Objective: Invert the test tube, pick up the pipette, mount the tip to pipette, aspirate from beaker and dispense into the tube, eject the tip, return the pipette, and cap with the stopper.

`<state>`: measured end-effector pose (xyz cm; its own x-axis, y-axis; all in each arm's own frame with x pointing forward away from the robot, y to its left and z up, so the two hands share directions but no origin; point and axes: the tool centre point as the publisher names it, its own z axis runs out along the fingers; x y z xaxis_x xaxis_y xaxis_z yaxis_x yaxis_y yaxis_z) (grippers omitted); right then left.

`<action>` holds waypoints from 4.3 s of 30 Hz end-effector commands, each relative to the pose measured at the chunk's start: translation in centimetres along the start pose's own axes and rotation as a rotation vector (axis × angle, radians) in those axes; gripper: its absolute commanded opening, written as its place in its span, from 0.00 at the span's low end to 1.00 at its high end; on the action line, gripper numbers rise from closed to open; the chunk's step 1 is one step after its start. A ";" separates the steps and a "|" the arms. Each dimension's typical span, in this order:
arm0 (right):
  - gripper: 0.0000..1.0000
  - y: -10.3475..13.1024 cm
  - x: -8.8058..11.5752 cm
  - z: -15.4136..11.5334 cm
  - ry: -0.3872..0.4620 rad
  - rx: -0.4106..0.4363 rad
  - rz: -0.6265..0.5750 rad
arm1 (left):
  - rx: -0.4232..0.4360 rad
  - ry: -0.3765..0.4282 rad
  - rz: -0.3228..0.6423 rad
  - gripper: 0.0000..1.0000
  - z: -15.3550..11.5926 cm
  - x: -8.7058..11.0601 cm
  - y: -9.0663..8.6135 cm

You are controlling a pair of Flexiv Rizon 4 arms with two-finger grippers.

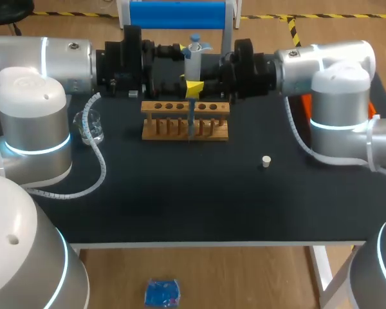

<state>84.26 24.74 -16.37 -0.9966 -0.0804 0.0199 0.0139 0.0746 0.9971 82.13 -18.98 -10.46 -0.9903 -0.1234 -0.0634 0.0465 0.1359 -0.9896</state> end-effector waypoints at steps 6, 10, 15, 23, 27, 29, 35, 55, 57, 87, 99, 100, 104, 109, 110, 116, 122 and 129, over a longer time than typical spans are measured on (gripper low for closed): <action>0.00 0.4 -0.4 -5.1 0.097 0.045 -0.007 | 0.002 -0.003 0.002 1.00 0.0 0.1 0.0; 0.00 0.2 -0.5 -7.7 0.126 0.033 0.004 | 0.002 -0.003 0.002 1.00 0.0 0.1 0.0; 0.00 0.0 -0.6 -11.3 0.135 0.017 0.005 | 0.002 -0.003 0.002 1.00 0.0 0.1 0.0; 0.00 0.0 -0.8 -17.7 0.118 0.015 -0.001 | 0.002 -0.003 0.002 1.00 0.0 0.1 0.0; 0.00 0.3 -0.7 -21.0 0.106 0.057 -0.016 | 0.002 -0.003 0.002 1.00 0.0 0.1 0.0; 0.00 0.4 -0.9 -22.7 0.094 0.069 -0.024 | 0.002 -0.003 0.002 1.00 0.0 0.1 0.0; 0.00 0.6 -1.6 -27.0 0.062 0.078 -0.044 | 0.002 -0.003 0.002 1.00 0.0 0.1 0.0; 0.00 -1.1 -3.8 -37.4 0.035 0.051 -0.055 | 0.002 -0.003 0.002 1.00 0.0 0.1 0.0; 0.00 -1.5 -4.1 -38.1 0.039 0.047 -0.051 | 0.002 -0.003 0.002 1.00 0.0 0.1 0.0; 0.00 -4.5 -6.3 -40.7 0.096 0.005 -0.051 | 0.002 -0.003 0.002 1.00 0.0 0.1 0.0; 0.00 -4.5 -6.3 -40.6 0.094 0.008 -0.048 | 0.002 -0.003 0.002 1.00 0.0 0.1 0.0; 0.00 -4.5 -6.3 -40.6 0.094 0.008 -0.048 | 0.002 -0.003 0.002 1.00 0.0 0.1 0.0; 0.00 -4.5 -6.3 -40.6 0.094 0.008 -0.048 | 0.002 -0.003 0.002 1.00 0.0 0.1 0.0; 0.00 -4.5 -6.3 -40.6 0.094 0.008 -0.048 | 0.002 -0.003 0.002 1.00 0.0 0.1 0.0; 0.00 -4.5 -6.3 -40.6 0.094 0.008 -0.048 | 0.002 -0.003 0.002 1.00 0.0 0.1 0.0; 0.00 -4.5 -6.3 -40.6 0.094 0.008 -0.048 | 0.002 -0.003 0.002 1.00 0.0 0.1 0.0; 0.00 -4.5 -6.3 -40.6 0.094 0.008 -0.048 | 0.002 -0.003 0.002 1.00 0.0 0.1 0.0; 0.00 -4.5 -6.3 -40.6 0.094 0.008 -0.048 | -0.035 -0.024 -0.044 1.00 3.8 -1.9 -2.8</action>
<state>93.59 -15.24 -18.03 -0.9852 -0.1705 -0.0202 -0.0338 0.0768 0.9965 82.90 -20.07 -8.89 -0.9881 -0.1492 -0.0382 0.0176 0.1370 -0.9904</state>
